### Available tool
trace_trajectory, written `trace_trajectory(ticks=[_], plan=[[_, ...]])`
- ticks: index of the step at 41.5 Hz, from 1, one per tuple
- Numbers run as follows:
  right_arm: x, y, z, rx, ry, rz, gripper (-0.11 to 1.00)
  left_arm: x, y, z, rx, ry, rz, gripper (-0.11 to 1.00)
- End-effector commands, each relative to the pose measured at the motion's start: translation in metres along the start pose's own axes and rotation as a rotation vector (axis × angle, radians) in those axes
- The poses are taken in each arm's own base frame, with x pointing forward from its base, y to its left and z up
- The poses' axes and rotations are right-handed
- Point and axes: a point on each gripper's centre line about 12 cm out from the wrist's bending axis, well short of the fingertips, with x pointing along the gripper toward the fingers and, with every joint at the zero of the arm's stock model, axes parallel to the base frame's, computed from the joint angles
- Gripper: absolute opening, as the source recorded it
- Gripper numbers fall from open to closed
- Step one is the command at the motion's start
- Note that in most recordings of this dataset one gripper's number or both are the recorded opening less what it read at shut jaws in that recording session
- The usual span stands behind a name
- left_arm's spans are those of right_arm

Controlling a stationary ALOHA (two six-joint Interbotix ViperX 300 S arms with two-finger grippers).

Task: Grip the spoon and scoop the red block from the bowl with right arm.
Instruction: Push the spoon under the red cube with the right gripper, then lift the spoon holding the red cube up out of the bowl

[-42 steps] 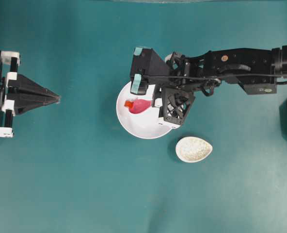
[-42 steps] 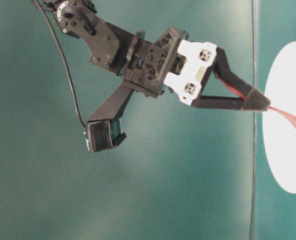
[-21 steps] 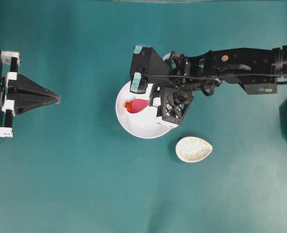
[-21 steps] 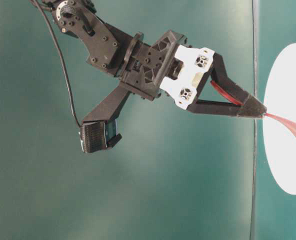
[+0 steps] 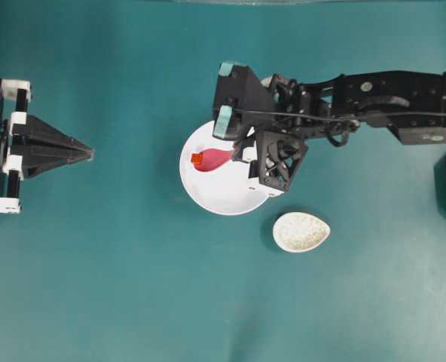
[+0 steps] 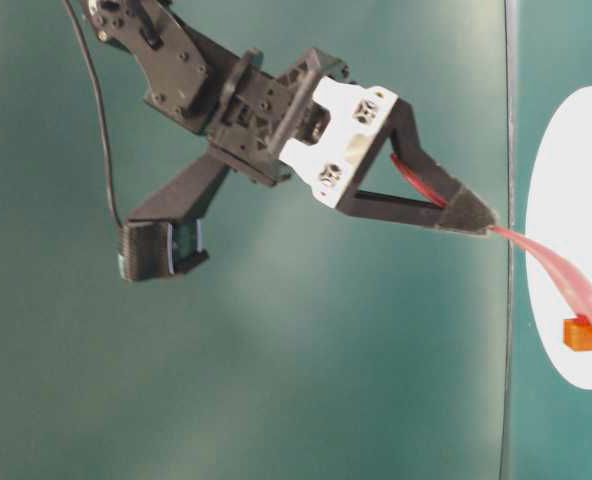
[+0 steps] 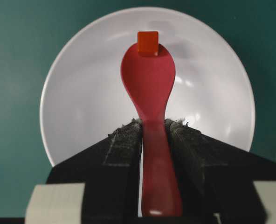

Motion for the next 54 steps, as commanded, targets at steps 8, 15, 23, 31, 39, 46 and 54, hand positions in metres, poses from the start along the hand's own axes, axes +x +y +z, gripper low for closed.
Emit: trace_trajectory(ticks=[8,15,23,31,39,46,54], plan=[[-0.025,0.003,0.006,0.014,-0.165,0.017,0.25,0.001,0.0,0.008,0.005,-0.018,0.0,0.0],[-0.033,0.004,0.002,0.007,-0.263,0.021,0.25,0.001,0.0,0.008,0.005,-0.018,0.0,0.0],[-0.051,0.008,-0.007,-0.004,-0.395,0.034,0.25,0.001,0.0,0.007,0.002,-0.017,0.0,0.0],[-0.071,0.01,-0.016,-0.009,-0.529,0.049,0.25,0.001,0.0,0.008,-0.003,-0.018,0.0,0.0],[-0.089,0.011,-0.024,0.023,-0.608,0.068,0.25,0.001,0.0,0.008,-0.005,-0.02,0.0,0.0],[-0.098,0.013,-0.032,0.026,-0.619,0.081,0.25,0.001,0.0,0.008,-0.005,-0.02,0.0,0.0],[-0.106,0.015,-0.036,0.023,-0.632,0.089,0.25,0.001,0.0,0.007,-0.005,-0.02,0.0,0.0]])
